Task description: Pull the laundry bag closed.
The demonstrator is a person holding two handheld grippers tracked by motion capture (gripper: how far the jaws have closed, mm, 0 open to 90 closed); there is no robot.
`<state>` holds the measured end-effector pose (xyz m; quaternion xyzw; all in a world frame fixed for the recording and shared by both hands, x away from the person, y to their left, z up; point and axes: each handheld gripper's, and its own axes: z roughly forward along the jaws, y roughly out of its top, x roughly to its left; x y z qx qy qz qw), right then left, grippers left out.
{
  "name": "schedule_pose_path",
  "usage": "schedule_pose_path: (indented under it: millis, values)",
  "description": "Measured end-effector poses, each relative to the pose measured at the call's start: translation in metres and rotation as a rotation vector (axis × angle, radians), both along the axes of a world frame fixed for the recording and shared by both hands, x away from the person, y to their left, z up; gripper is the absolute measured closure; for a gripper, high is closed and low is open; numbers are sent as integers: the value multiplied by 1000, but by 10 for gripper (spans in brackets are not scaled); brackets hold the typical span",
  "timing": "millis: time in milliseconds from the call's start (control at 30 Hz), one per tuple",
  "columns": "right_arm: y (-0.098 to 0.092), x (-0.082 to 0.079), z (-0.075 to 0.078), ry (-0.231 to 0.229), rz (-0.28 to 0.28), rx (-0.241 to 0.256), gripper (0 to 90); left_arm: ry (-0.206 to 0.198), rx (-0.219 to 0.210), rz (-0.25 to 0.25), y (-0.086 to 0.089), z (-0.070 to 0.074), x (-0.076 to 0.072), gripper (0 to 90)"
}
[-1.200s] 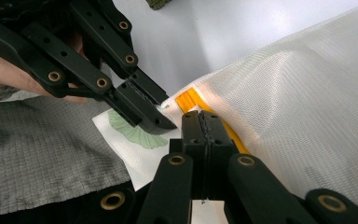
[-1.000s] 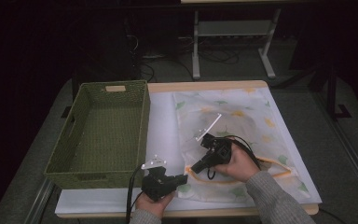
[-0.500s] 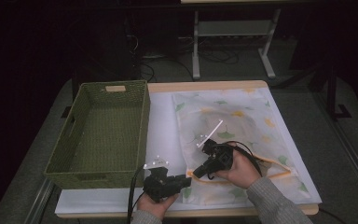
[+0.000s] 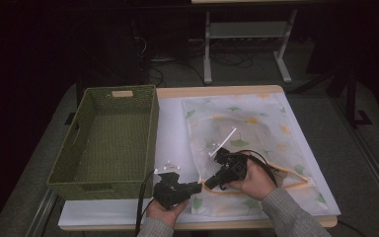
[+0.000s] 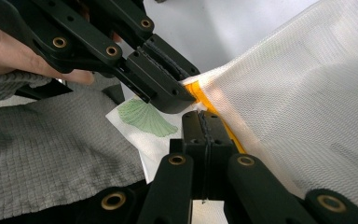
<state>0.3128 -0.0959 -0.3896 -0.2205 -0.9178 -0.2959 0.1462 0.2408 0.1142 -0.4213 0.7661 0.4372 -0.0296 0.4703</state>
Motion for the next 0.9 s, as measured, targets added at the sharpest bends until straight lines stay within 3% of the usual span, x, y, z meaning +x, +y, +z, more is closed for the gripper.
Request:
schedule_pose_path:
  millis: [200,500,900]
  values:
    - [-3,0,0,0,-30,5,899,-27,-1,29,2,2,-3,845]
    - [-13,-4,-2,-3,-51,5,899,-32,9,40,4,2,-3,845]
    - [-51,-15,11,-21,-126,22,898,-51,47,62,9,4,-3,844]
